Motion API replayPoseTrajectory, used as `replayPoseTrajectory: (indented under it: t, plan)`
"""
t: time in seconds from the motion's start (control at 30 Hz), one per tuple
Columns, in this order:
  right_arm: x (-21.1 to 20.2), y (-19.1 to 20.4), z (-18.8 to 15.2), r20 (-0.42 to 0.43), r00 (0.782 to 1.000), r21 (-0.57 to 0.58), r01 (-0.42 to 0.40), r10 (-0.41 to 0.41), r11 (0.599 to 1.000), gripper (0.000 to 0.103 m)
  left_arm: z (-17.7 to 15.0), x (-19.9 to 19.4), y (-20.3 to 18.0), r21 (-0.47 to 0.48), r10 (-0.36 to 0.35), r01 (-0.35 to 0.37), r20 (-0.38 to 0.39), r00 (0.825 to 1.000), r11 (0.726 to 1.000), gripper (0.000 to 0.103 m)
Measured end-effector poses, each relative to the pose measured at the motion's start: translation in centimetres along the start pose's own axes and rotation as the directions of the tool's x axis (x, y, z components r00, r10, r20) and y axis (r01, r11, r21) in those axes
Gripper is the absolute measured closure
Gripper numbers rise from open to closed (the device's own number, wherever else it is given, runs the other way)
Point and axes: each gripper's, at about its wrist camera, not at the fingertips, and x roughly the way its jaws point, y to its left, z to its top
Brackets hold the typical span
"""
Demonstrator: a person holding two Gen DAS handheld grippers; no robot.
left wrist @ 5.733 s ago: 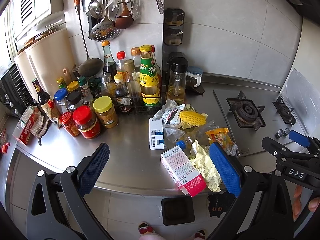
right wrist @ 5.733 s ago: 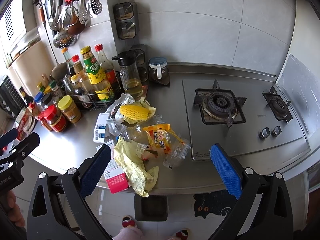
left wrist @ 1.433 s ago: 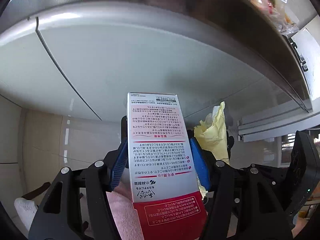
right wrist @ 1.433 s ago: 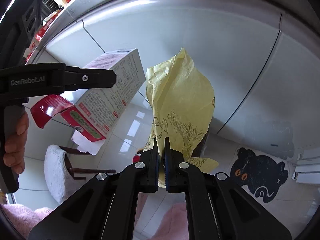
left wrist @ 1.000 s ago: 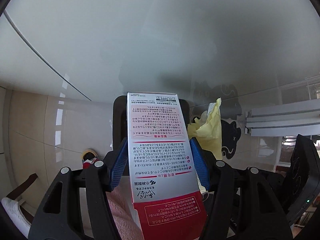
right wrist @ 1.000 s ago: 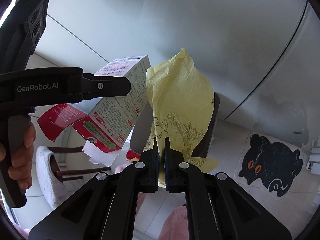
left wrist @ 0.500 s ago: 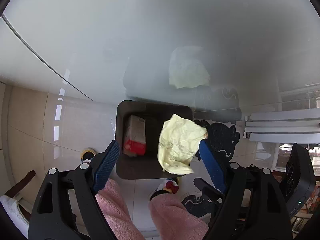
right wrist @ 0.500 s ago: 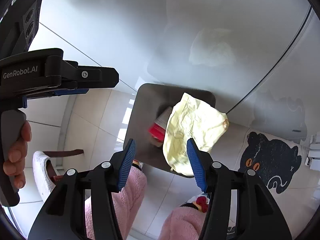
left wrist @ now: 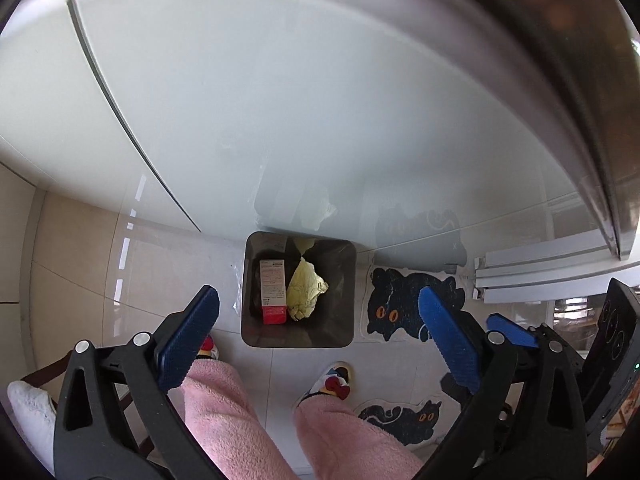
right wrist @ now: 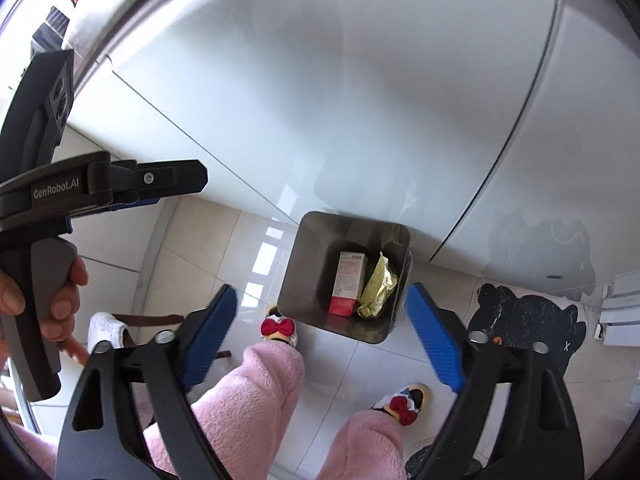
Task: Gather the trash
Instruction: 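Raise both tools back over the counter toward the remaining trash, then grasp the clear wrapper with red strip with the left tool while the right tool grasps a clear bag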
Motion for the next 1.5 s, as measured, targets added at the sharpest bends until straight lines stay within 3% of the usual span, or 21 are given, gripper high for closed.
replayPoseTrajectory:
  t: [0.17,0.33,0.6,0.8,1.0,1.13,1.27,1.4,1.5]
  plan:
    - [-7.7,0.1,2.1,0.125,0.992,0.023,-0.009,0.006,1.000,0.003,0.9,-6.9,-1.9,0.034,0.002,-0.006,0.124,0.992,0.999,0.008]
    - [-13.9,-0.6,4.5,0.261,0.965,0.060,-0.022,0.006,0.998,0.003,3.2,-12.3,-3.4,0.090,-0.014,-0.007,0.238,0.971,0.996,0.008]
    - [-19.8,-2.6,9.3,0.421,0.905,0.140,-0.003,-0.057,0.990,0.003,7.5,-17.0,-7.2,0.192,-0.108,0.051,0.302,0.947,0.980,0.008]
    - [-21.1,-5.2,12.8,0.438,0.890,0.219,0.030,-0.126,0.975,0.005,10.3,-17.4,-11.2,0.262,-0.154,0.071,0.313,0.937,0.962,0.008]
    - [-19.8,-6.8,16.0,0.385,0.913,0.211,0.060,-0.139,0.976,0.035,12.5,-16.6,-14.9,0.333,-0.202,0.098,0.294,0.934,0.938,0.008]
    - [-18.1,-7.0,16.6,0.345,0.933,0.209,0.032,-0.104,0.977,0.040,14.1,-15.4,-16.4,0.327,-0.240,0.147,0.264,0.934,0.934,0.009]
    - [-16.5,-6.8,16.6,0.307,0.945,0.189,0.061,-0.118,0.980,0.047,15.9,-13.9,-17.1,0.293,-0.261,0.188,0.233,0.937,0.937,0.014]
    - [-15.3,-7.0,16.6,0.266,0.954,0.176,0.093,-0.138,0.980,0.070,17.2,-11.9,-18.1,0.297,-0.246,0.183,0.190,0.950,0.937,0.018]
    - [-15.0,-7.4,16.4,0.251,0.957,0.182,0.102,-0.147,0.978,0.079,17.6,-10.2,-18.7,0.309,-0.214,0.159,0.155,0.964,0.938,0.018]
